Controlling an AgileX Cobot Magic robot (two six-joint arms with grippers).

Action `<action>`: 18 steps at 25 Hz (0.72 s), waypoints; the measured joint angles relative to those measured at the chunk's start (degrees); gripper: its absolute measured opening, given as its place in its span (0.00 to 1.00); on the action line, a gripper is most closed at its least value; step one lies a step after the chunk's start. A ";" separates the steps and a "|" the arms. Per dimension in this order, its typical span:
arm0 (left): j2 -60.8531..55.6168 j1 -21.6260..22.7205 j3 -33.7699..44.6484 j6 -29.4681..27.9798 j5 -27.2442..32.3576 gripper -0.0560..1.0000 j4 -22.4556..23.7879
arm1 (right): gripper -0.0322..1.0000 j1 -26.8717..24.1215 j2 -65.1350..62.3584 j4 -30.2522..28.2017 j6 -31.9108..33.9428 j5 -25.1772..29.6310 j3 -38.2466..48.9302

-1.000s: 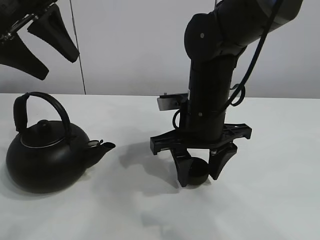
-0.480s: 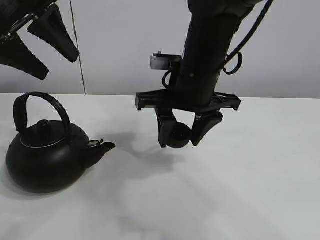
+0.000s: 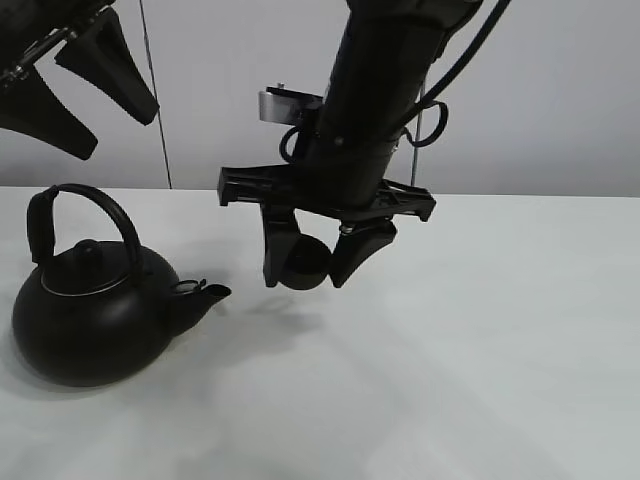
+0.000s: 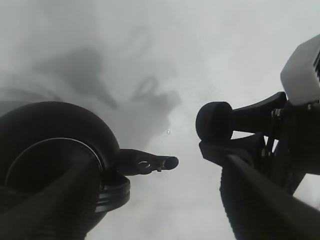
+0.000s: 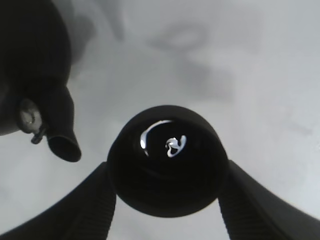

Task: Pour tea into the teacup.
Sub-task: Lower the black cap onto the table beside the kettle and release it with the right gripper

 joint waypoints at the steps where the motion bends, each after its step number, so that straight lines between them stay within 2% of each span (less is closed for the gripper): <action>1: 0.00 0.00 0.00 0.00 0.00 0.52 0.00 | 0.42 0.52 0.00 0.00 -0.11 -0.26 0.00; 9: 0.00 0.00 0.00 0.00 -0.06 0.52 0.00 | 0.42 0.98 4.91 0.06 -0.15 -0.88 0.00; 18: 0.00 0.00 0.00 0.00 -0.06 0.52 0.00 | 0.42 0.98 7.80 1.98 -0.15 -4.68 -0.22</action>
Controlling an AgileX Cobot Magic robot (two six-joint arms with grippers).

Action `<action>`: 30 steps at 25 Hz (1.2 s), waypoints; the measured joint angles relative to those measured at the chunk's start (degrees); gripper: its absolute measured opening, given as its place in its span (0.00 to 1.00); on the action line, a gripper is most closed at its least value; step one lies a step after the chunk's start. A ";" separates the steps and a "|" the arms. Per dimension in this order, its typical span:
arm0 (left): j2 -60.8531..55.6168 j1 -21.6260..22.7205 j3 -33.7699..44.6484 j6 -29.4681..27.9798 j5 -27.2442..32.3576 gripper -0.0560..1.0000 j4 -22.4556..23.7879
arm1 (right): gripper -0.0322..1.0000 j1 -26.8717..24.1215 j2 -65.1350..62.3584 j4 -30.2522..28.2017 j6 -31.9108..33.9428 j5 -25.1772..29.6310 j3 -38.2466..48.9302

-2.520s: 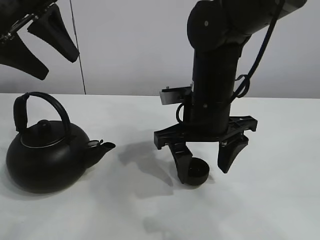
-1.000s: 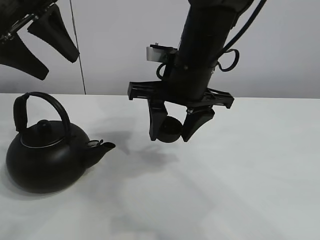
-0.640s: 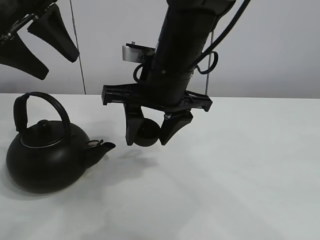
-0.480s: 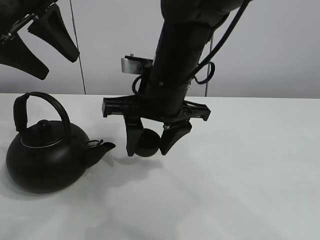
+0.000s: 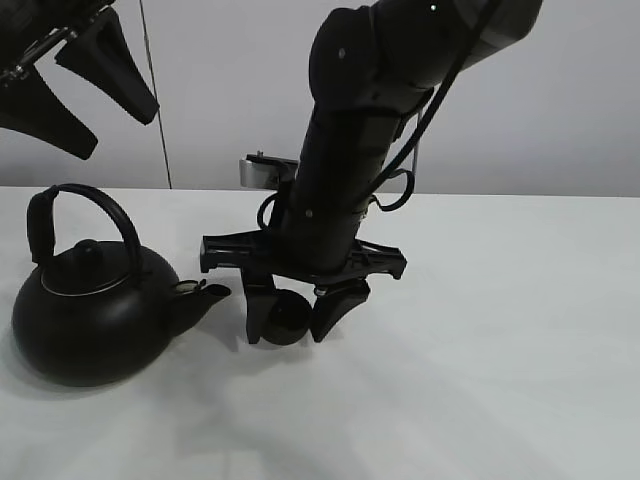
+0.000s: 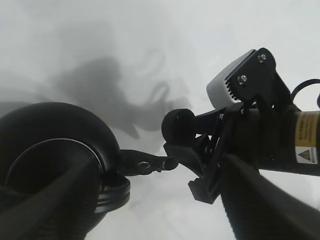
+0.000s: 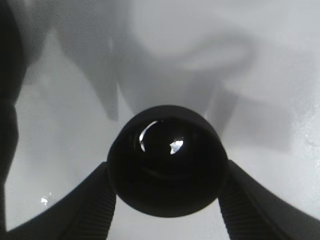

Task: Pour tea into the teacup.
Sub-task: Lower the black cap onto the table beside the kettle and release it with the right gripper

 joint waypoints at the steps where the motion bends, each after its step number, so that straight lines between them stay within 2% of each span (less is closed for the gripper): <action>1: 0.00 0.00 0.00 0.00 -0.05 0.52 0.00 | 0.42 0.00 0.34 0.18 0.00 0.00 0.00; 18: 0.00 0.00 0.00 0.00 -0.05 0.52 0.00 | 0.42 0.00 1.77 1.07 -1.95 -0.25 -0.11; 23: 0.00 0.00 0.00 0.00 -0.05 0.52 0.00 | 0.49 0.00 1.84 1.65 -2.30 -0.29 -0.17; 30: 0.00 0.00 0.00 0.00 -0.05 0.52 0.00 | 0.50 -0.06 0.30 1.96 -2.35 -0.36 -0.17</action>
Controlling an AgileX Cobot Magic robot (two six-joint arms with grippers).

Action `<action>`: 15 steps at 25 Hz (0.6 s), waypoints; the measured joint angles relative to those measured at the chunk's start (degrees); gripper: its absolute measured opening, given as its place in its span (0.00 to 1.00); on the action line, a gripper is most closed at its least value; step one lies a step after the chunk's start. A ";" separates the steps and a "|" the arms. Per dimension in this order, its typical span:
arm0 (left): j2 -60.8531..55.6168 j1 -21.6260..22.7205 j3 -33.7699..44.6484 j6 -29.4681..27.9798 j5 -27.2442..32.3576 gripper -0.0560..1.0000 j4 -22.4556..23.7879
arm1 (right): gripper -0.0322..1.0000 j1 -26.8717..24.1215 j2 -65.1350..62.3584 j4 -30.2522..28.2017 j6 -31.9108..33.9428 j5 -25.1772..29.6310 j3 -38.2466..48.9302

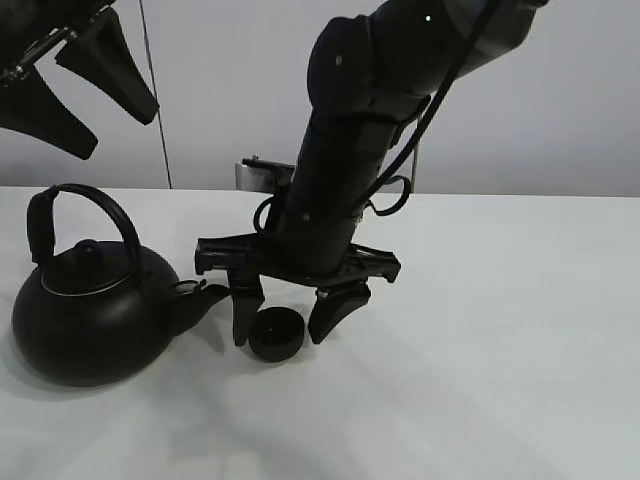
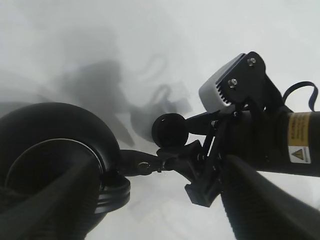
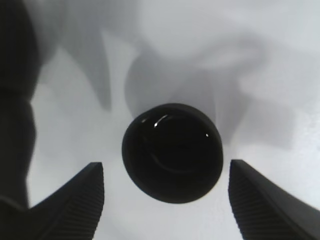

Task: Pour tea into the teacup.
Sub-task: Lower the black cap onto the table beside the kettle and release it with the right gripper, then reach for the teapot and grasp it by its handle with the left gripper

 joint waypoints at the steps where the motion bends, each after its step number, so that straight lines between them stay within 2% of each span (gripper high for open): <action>1: 0.00 0.00 0.00 0.00 0.00 0.52 0.00 | 0.50 -0.01 -0.62 -0.33 0.00 0.12 -0.12; 10: 0.00 0.00 0.00 0.00 0.00 0.52 0.00 | 0.50 -0.05 -3.99 -3.80 0.00 2.02 -0.26; 15: 0.00 0.00 0.00 0.00 0.00 0.52 0.00 | 0.50 -1.78 -6.09 -5.31 0.66 2.68 -0.26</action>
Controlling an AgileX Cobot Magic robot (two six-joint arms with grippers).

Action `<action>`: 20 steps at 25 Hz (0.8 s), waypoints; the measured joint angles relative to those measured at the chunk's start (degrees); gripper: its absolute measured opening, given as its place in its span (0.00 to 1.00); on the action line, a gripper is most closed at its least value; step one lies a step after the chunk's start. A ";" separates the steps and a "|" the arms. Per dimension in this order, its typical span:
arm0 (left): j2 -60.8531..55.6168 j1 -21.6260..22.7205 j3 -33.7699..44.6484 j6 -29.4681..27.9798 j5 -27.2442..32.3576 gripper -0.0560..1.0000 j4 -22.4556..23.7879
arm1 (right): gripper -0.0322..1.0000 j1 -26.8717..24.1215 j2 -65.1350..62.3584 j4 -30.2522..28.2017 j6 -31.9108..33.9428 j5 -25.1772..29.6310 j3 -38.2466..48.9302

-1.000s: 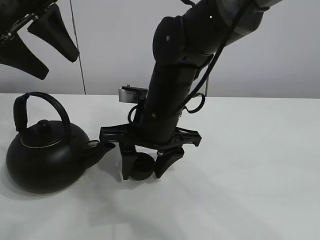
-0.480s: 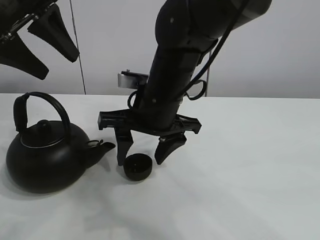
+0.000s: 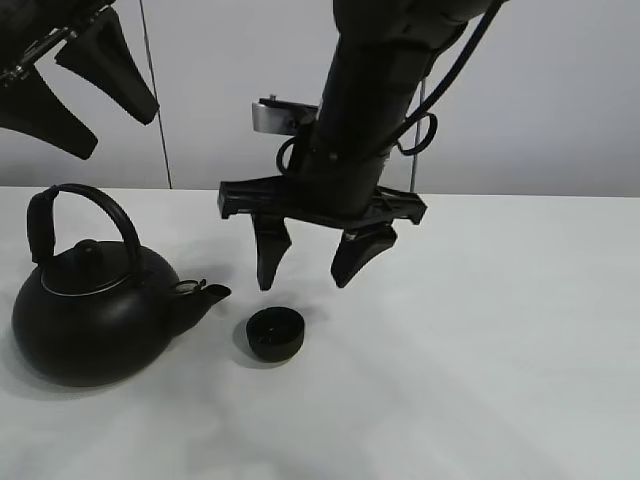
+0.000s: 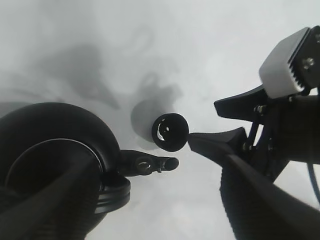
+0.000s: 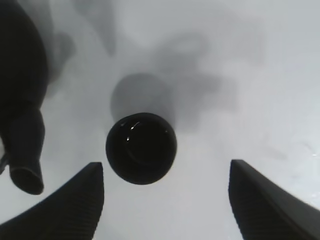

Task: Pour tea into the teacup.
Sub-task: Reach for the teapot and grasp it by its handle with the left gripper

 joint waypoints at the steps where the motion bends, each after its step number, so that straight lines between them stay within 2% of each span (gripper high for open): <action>1: 0.00 0.00 0.00 0.00 0.00 0.52 0.00 | 0.50 -0.81 -0.59 -0.30 0.20 0.26 0.00; 4: 0.00 0.00 0.00 0.00 0.00 0.52 0.00 | 0.50 -3.88 -3.02 -2.35 1.55 1.01 0.00; 7: 0.00 0.00 0.00 0.00 -0.07 0.52 0.00 | 0.50 -8.40 -7.30 -8.26 4.39 1.73 0.00; 12: 0.00 0.00 0.00 0.00 -0.12 0.52 0.00 | 0.50 -21.19 -17.42 -20.88 6.97 4.88 0.00; 15: 0.00 0.00 0.00 0.00 -0.12 0.52 0.00 | 0.50 -29.72 -24.64 -23.48 2.31 7.30 0.00; 20: 0.00 0.00 0.00 0.00 -0.17 0.52 0.00 | 0.50 -42.07 -38.37 -23.85 -5.62 10.93 0.00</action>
